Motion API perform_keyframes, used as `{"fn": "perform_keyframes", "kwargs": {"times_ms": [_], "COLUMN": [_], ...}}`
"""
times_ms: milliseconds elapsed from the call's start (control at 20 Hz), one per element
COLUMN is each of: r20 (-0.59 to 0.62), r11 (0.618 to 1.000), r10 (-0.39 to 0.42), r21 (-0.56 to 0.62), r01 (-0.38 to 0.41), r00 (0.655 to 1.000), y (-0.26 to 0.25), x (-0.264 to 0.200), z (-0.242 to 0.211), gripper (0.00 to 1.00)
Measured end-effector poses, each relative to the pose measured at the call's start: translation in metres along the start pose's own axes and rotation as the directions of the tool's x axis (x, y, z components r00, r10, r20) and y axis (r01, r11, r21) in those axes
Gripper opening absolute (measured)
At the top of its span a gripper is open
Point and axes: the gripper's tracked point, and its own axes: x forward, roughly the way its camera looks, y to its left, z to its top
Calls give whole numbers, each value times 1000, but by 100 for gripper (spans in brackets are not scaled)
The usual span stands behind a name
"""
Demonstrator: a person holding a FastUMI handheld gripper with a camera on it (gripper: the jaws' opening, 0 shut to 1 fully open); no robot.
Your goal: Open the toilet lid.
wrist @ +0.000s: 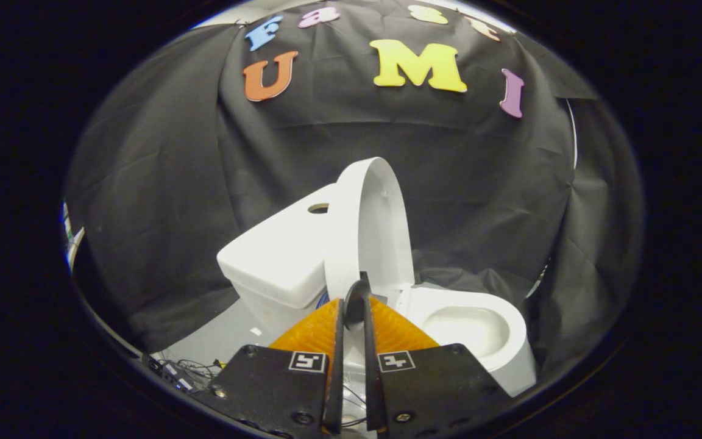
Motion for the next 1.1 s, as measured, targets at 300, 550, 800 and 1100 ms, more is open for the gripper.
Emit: {"fn": "perform_keyframes", "kwargs": {"times_ms": [300,550,800,1100], "r20": [40,92,132,256], "r11": [999,998,996,994], "r10": [26,43,70,89], "r21": [17,49,42,39], "r01": [-27,-48,-76,-102], "r00": [999,995,989,963], "y": [-3,-24,-48,-79], "x": [-12,-29,-49,-85], "z": [4,14,15,20], "gripper": [25,40,68,98]}}
